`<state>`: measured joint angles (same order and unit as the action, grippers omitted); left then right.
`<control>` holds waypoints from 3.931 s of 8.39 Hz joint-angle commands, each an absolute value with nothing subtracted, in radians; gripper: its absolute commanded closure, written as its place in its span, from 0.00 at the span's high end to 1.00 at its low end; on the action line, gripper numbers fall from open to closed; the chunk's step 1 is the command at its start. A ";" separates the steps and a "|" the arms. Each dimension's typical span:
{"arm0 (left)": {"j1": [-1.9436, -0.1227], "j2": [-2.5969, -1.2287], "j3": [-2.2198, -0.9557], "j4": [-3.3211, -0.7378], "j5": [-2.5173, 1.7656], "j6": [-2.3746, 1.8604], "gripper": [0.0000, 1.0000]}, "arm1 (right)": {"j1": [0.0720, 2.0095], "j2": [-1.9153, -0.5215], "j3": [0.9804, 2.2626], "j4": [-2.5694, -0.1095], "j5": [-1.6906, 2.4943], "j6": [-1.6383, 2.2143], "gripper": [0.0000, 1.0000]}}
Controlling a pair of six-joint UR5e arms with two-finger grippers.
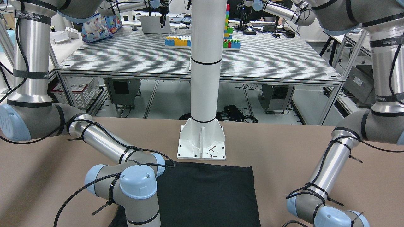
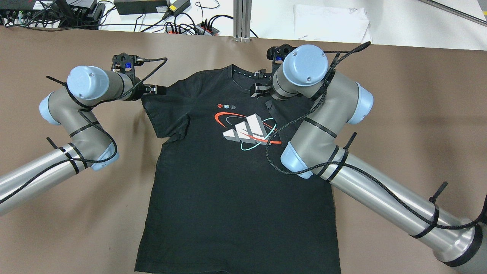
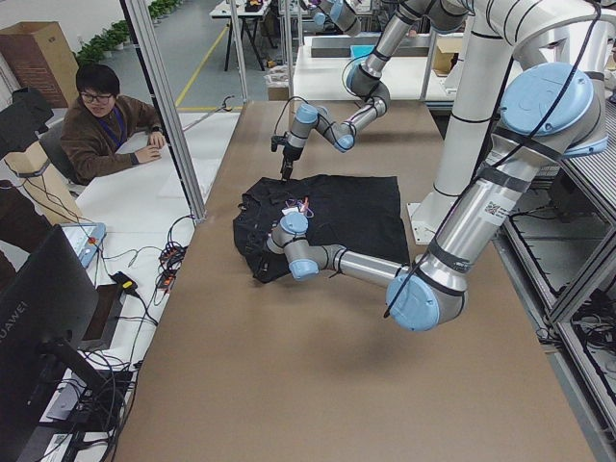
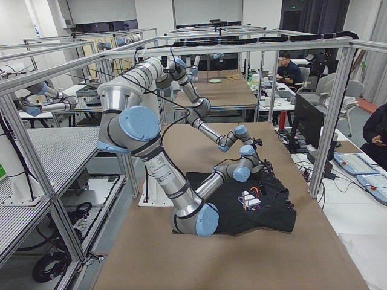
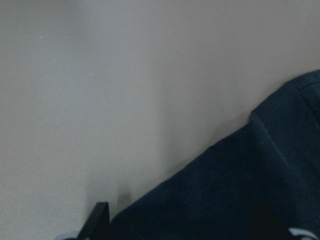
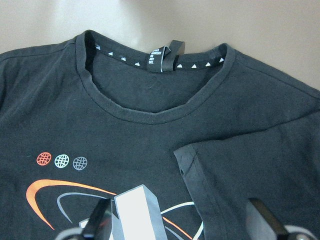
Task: Fold clothes
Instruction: 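Lower the left gripper onto the sleeve nearest it and grasp it, then fold the sleeve with the left gripper inward over the chest toward the right gripper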
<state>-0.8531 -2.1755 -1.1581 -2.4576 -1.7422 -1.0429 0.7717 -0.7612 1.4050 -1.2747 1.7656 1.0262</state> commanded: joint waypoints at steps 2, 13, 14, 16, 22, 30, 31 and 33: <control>-0.834 -2.155 -1.161 -2.459 -1.727 -1.004 1.00 | 0.772 -0.779 1.419 -1.275 1.766 1.028 0.94; -0.833 -2.143 -1.160 -2.454 -1.726 -0.966 0.00 | 0.770 -0.822 1.463 -1.275 1.766 1.034 0.94; -0.833 -2.144 -1.160 -2.453 -1.733 -0.966 0.00 | 0.770 -0.824 1.463 -1.273 1.766 1.034 0.94; -0.834 -2.146 -1.167 -2.442 -1.738 -0.968 0.00 | 0.770 -0.828 1.463 -1.270 1.766 1.032 0.94; -0.867 -2.225 -1.353 -2.127 -1.822 -1.047 0.00 | 0.770 -0.831 1.466 -1.270 1.766 1.034 0.94; -0.661 -2.428 -1.342 -1.934 -1.625 -1.353 0.00 | 0.755 -0.850 1.485 -1.267 1.756 1.046 0.94; -0.641 -2.427 -1.339 -1.936 -1.597 -1.359 0.00 | 0.755 -0.862 1.499 -1.266 1.756 1.046 0.94; -0.638 -2.427 -1.338 -1.936 -1.595 -1.368 0.00 | 0.755 -0.865 1.500 -1.266 1.756 1.046 0.94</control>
<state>-0.6505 -2.4252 -1.3389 -1.9366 -1.6095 -1.3537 0.7551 -0.8586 1.4940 -1.2661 1.7566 1.0461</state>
